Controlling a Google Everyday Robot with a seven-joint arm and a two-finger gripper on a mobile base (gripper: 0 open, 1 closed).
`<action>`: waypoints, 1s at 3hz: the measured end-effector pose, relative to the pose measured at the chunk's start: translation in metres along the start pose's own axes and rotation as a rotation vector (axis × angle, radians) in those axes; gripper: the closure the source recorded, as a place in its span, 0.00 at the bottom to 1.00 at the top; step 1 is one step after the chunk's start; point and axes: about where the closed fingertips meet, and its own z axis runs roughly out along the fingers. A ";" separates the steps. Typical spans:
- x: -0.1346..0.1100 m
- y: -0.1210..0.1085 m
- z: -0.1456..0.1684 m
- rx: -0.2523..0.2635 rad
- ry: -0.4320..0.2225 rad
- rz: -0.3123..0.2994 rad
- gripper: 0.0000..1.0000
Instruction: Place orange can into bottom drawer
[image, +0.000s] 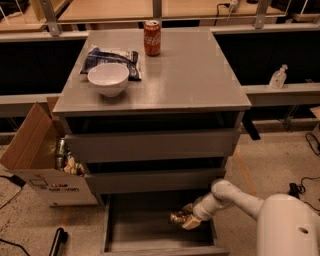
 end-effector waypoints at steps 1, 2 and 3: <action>0.024 0.001 0.026 -0.002 -0.017 -0.009 1.00; 0.036 0.002 0.048 -0.005 0.005 -0.021 0.82; 0.044 0.003 0.062 0.016 -0.016 -0.007 0.59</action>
Offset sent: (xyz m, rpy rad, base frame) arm -0.0149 0.0006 -0.0859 -0.0350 -0.0198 0.0324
